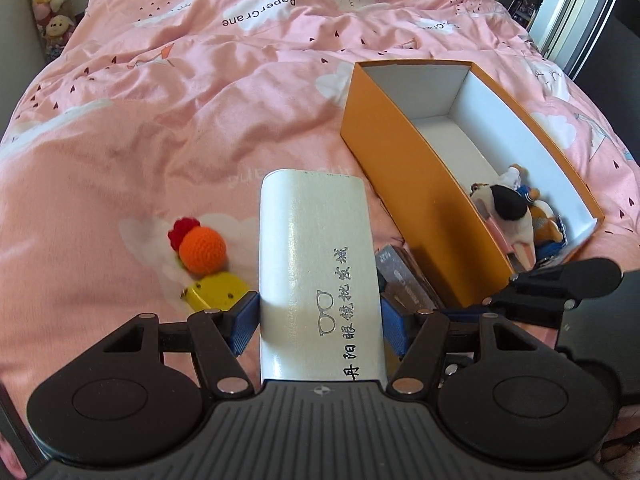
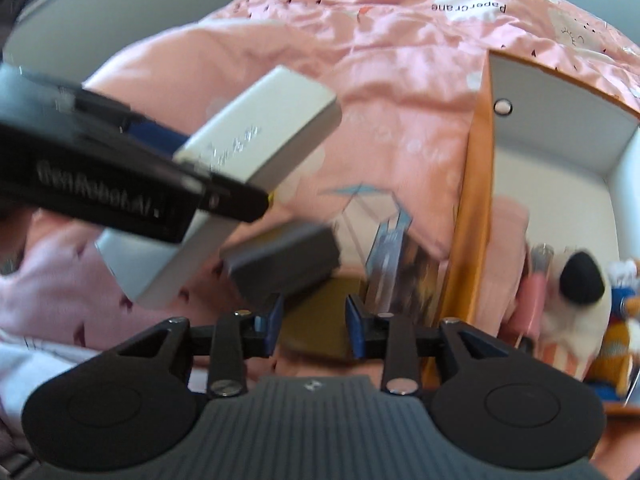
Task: Organize objects
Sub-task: 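Lift the white case with the left gripper while the right gripper grasps the small brown box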
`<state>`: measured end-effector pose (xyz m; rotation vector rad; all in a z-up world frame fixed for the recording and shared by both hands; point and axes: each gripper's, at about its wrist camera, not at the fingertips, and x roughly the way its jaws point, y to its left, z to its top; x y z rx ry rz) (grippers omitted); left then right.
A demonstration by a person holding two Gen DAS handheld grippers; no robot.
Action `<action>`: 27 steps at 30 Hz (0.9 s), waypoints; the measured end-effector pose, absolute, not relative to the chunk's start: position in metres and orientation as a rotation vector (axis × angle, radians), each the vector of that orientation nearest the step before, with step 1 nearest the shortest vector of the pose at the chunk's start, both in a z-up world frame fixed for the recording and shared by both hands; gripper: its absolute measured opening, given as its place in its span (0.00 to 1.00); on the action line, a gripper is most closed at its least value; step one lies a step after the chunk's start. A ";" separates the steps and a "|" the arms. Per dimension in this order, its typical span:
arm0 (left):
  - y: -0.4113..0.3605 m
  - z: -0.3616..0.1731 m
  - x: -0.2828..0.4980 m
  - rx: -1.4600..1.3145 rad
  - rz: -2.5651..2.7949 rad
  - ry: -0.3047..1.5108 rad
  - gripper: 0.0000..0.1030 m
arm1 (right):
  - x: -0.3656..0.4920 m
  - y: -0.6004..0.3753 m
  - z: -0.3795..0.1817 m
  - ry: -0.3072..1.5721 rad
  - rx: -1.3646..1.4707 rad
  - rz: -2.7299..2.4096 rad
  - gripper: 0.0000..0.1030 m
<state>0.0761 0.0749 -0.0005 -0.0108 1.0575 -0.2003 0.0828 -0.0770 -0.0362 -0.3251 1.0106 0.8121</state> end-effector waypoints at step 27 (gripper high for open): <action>0.082 -0.028 0.052 -0.054 -0.098 1.101 0.71 | 0.067 -0.055 -0.099 1.036 -0.450 0.628 0.62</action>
